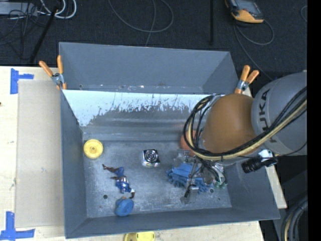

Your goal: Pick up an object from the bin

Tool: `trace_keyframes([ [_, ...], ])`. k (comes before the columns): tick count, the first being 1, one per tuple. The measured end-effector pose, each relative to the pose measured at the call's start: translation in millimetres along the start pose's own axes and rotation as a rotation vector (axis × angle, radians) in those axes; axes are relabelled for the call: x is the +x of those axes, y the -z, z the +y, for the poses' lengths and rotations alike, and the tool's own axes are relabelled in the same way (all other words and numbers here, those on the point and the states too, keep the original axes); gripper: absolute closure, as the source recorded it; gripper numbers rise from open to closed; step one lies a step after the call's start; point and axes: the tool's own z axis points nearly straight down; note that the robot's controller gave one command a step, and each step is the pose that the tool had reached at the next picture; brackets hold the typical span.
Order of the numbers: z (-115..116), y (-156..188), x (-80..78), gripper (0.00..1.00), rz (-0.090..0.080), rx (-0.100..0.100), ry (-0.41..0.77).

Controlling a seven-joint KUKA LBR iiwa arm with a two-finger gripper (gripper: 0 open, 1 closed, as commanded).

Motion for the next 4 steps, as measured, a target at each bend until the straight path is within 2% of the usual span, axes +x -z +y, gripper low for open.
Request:
trace_keyframes([
  [1, -0.1, 4.3, -1.6, 0.0, -0.007, 0.0, -0.001],
  [2, -26.1, -36.3, -23.7, 0.0, -0.012, 0.0, 0.038],
  [3, -32.9, -46.7, -26.4, 0.0, -0.011, 0.001, 0.043],
  [4, -33.5, -62.7, 9.5, 1.0, -0.007, 0.0, 0.109],
])
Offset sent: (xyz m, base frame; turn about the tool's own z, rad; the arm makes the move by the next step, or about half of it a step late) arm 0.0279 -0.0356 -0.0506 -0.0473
